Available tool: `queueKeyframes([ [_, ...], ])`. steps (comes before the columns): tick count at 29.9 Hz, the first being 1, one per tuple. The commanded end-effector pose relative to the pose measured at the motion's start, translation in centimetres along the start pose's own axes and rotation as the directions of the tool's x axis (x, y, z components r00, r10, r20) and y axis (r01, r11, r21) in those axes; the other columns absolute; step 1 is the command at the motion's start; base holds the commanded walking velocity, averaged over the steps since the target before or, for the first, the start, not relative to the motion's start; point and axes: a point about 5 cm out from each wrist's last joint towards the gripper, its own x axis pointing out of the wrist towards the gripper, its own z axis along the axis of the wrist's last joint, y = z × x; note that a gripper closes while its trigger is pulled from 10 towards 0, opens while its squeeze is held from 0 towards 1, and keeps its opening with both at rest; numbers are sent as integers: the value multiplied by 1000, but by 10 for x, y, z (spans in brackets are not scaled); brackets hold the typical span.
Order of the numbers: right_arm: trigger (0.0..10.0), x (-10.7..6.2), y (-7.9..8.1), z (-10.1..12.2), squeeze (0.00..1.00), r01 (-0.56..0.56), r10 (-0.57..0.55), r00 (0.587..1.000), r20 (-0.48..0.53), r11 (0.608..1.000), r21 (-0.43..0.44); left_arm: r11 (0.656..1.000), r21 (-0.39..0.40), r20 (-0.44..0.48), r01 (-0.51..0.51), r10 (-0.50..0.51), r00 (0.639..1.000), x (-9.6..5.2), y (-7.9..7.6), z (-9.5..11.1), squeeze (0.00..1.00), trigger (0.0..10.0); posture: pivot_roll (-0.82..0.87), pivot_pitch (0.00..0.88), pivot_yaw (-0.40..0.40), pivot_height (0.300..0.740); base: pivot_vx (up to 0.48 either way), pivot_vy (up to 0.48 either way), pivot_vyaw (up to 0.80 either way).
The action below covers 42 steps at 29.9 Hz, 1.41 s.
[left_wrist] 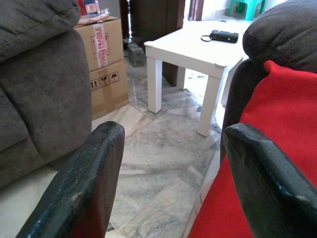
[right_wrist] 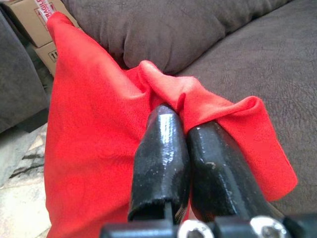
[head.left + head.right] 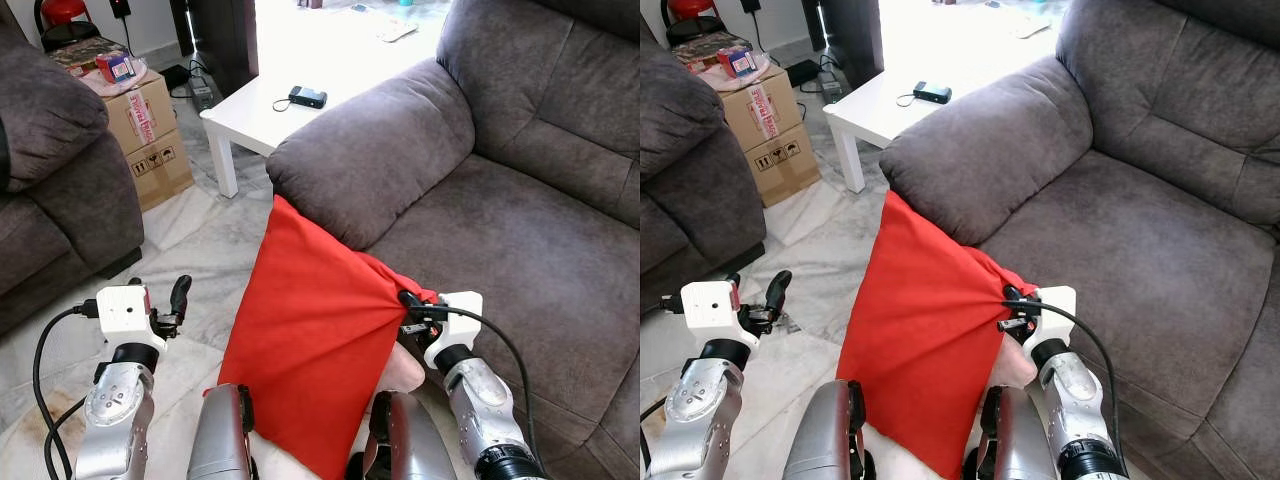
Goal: Move the pillow to the sofa from floor
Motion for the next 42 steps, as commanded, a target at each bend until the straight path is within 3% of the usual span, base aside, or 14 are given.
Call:
queueKeyframes([
  [1, 10000, 3, -9, 23, 0, 42, -40, 993, 111, 999, -17, 1000, 16, -7, 10, -10, 1000, -2, -1, -3, 0, 10000, 191, 109, -74, 573, 0, 0, 0],
  [25, 10000, 2, -9, 23, 0, 51, -49, 992, 115, 999, -14, 1000, 13, -13, 20, -20, 1000, -1, -4, -3, 0, 10000, 189, 133, -72, 573, 0, 0, 0],
  [42, 10000, 0, -10, 22, 0, 56, -54, 992, 110, 998, -12, 1000, 14, -16, 23, -23, 1000, -1, -4, -4, 0, 10000, 190, 135, -69, 657, 0, 0, 0],
])
